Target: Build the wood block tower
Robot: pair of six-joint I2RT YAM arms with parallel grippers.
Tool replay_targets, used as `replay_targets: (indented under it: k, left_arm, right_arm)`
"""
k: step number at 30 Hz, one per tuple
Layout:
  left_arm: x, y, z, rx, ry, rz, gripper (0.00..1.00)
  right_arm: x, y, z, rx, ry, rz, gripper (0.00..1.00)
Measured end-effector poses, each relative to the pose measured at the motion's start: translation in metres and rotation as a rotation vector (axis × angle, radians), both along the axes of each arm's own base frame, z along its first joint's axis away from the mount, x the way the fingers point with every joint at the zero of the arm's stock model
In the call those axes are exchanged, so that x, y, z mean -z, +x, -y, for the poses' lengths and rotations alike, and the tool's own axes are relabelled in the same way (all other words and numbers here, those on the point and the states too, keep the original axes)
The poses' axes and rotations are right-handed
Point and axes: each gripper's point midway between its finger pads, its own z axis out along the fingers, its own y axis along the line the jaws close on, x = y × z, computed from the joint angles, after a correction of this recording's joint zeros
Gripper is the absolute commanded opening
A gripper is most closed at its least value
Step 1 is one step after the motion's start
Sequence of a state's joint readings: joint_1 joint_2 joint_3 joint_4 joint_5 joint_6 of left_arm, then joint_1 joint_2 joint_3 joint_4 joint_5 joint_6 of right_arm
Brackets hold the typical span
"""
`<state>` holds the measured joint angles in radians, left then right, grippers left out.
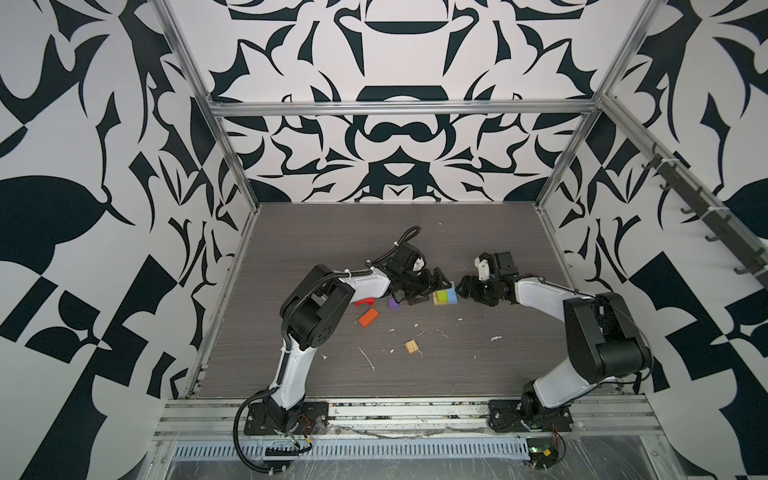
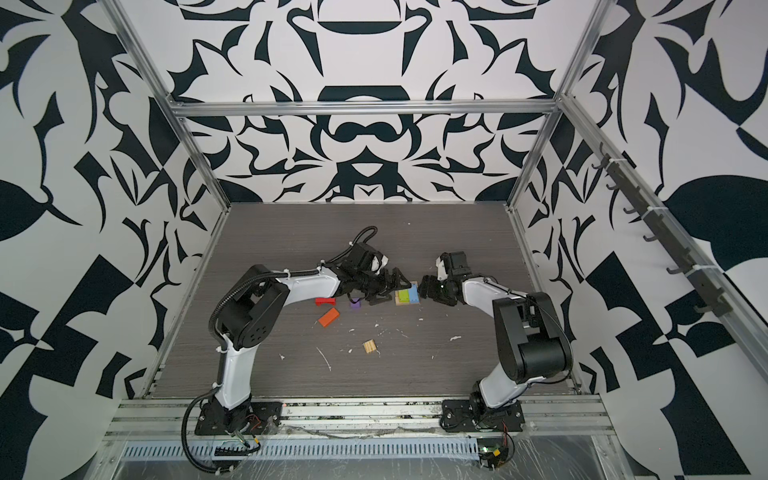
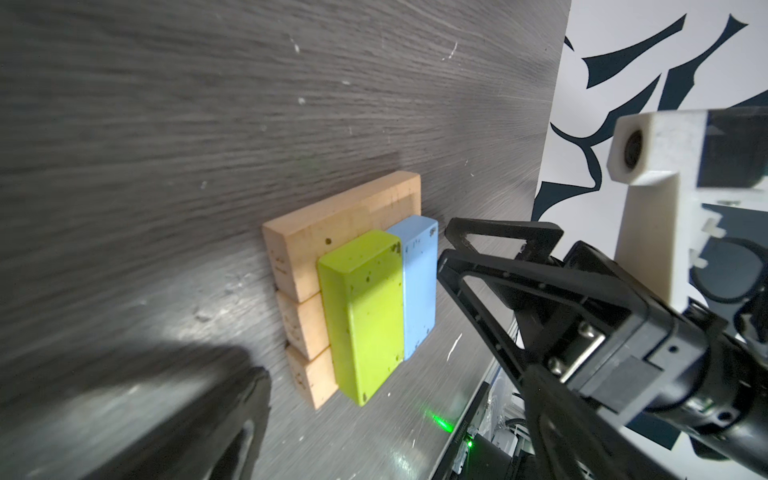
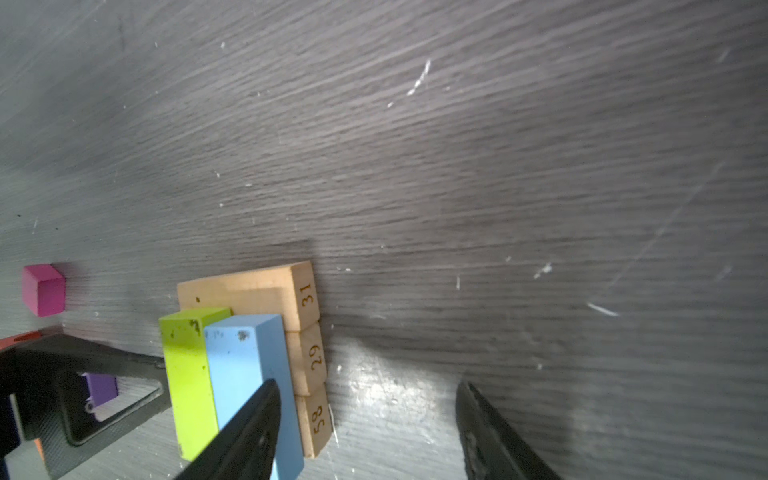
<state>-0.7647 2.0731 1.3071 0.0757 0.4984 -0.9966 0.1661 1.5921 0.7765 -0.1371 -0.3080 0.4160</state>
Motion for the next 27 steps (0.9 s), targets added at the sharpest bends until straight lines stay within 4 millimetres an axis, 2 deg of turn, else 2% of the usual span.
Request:
replay_targets:
  k: [6, 27]
  left_arm:
    - [-0.0026, 0.0001, 0.0065, 0.009, -0.015, 0.004, 0.97]
    - [0.0008, -0.0016, 0.0096, 0.007, -0.022, -0.017, 0.97]
  right_arm:
    - [0.0000, 0.0000, 0.0000, 0.000, 0.000, 0.000, 0.71]
    - [-0.0002, -0.0002, -0.0007, -0.002, 0.003, -0.001, 0.70]
